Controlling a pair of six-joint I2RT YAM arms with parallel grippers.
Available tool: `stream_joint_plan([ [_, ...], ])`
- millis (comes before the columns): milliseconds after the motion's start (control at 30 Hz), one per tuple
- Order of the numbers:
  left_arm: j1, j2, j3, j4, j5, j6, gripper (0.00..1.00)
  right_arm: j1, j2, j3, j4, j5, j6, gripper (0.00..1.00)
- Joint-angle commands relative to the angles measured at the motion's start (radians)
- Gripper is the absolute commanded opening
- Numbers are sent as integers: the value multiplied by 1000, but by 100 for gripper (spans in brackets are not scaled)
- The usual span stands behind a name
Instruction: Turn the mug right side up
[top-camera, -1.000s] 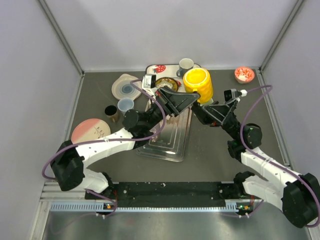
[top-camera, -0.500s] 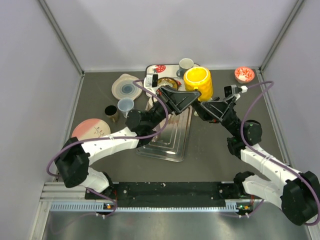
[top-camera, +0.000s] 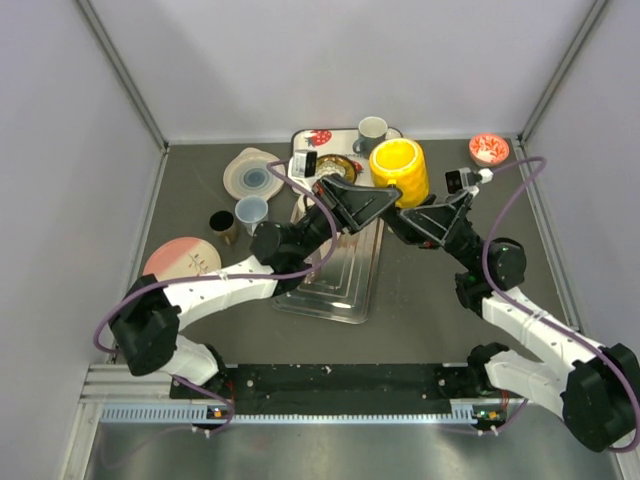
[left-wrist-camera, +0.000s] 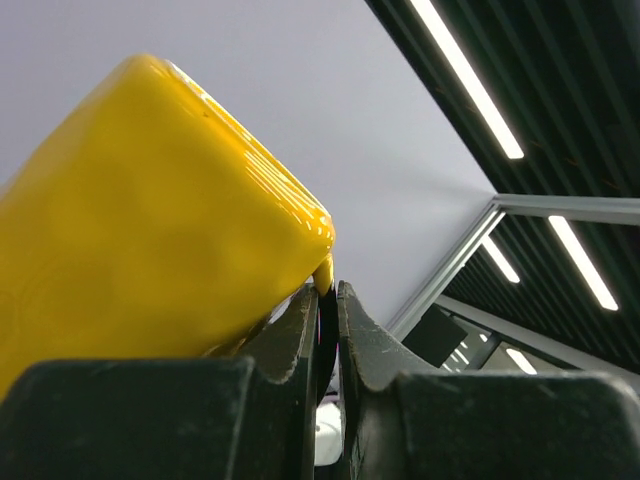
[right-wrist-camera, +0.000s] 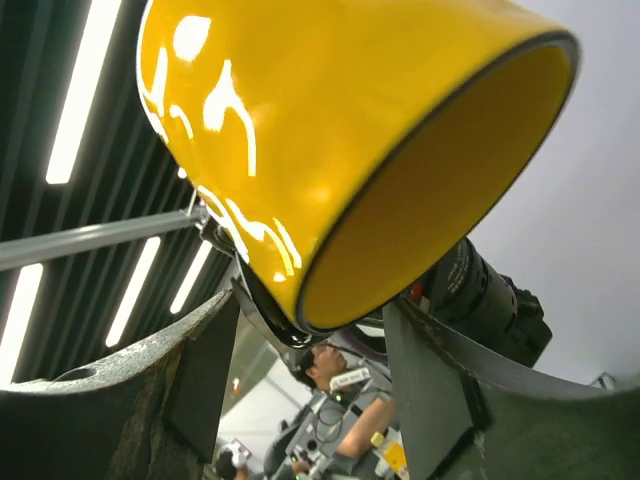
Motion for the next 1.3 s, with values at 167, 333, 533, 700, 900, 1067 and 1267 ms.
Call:
stream_joint_plan([
  [167, 61, -232, -193, -34, 42, 183, 0, -18, -181, 36, -91, -278, -218, 70],
  [333, 75, -289, -283, -145, 55, 285, 0, -17, -357, 117, -707, -384, -634, 72],
  [533, 75, -306, -395, -162, 39, 330, 0, -17, -476, 200, -1245, -355, -952, 73],
  [700, 72, -291, -442, -169, 32, 349, 0, -17, -519, 169, -1347, -302, -1017, 73],
  [900, 71, -240, -517, -151, 4, 395, 0, -18, -552, 140, -1439, -210, -1063, 73],
  [1067, 69, -95, -554, -24, -1, 363, 0, -18, -574, 154, -1503, -142, -1095, 72],
  [1267, 74, 79, -570, 134, -27, 309, 0, -17, -586, 201, -1614, -95, -1155, 72],
])
